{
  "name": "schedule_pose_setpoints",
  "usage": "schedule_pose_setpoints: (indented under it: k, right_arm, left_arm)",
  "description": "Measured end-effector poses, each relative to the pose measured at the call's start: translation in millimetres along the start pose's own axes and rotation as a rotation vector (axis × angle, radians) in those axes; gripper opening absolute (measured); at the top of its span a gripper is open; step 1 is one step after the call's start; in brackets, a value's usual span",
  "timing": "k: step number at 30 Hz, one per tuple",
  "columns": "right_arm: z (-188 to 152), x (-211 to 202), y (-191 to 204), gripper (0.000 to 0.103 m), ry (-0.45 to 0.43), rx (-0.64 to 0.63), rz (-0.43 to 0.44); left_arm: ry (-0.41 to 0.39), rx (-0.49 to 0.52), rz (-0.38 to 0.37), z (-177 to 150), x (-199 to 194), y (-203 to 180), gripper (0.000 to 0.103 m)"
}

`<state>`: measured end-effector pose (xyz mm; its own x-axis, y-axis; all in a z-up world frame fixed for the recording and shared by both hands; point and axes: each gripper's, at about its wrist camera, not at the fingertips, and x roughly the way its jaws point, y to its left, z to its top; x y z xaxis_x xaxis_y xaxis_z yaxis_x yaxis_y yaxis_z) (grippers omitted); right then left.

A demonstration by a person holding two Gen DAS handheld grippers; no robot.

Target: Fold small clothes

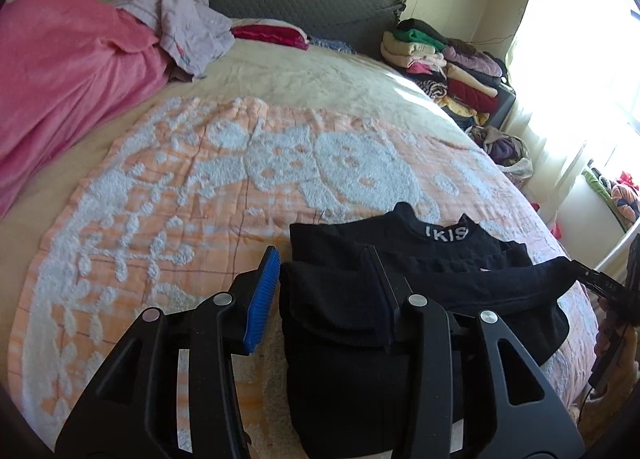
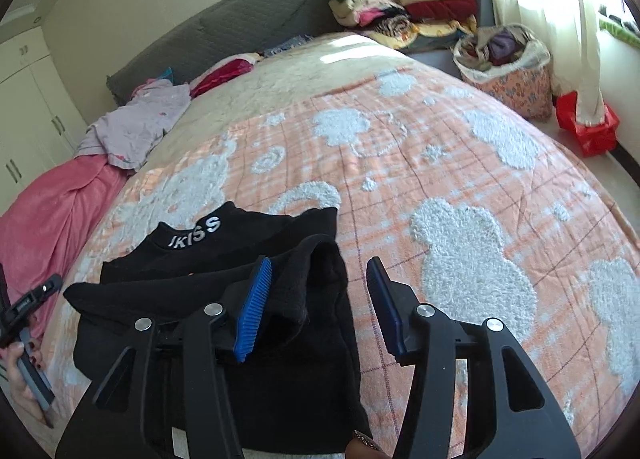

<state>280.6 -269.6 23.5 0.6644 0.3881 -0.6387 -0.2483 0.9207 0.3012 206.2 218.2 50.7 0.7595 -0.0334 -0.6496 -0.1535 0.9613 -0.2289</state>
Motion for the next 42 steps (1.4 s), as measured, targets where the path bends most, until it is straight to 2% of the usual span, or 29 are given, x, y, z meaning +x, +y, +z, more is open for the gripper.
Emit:
schedule_pose_setpoints:
  k: [7,10,14,19,24,32,40,42]
  right_arm:
    - [-21,-30,37,0.047,-0.072,-0.144,0.034]
    - [-33,-33,54,0.040,-0.060,-0.206,0.052]
    - [-54,-21,78,0.031,0.011,-0.315,0.070]
    - [-70,1,92,0.028,0.087,-0.378,0.020]
    - [-77,30,88,0.027,0.157,-0.389,-0.082]
    - [-59,56,82,0.027,0.169,-0.358,-0.064]
    - [-24,78,80,0.027,0.156,-0.301,-0.025]
    - [-14,83,78,0.027,0.148,-0.276,-0.023]
  left_arm:
    - [-0.006,0.092,-0.069,-7,-14,-38,0.034]
    - [0.034,0.144,-0.115,-19,-11,-59,0.032]
    - [0.103,0.220,-0.153,-38,2,-85,0.022]
    - [0.187,0.280,-0.130,-59,26,-98,0.022]
    - [0.200,0.308,-0.067,-71,40,-98,0.022]
    - [0.186,0.298,-0.038,-63,59,-89,0.022]
    - [0.115,0.273,-0.022,-34,76,-71,0.023]
    - [0.090,0.248,-0.014,-24,73,-62,0.029]
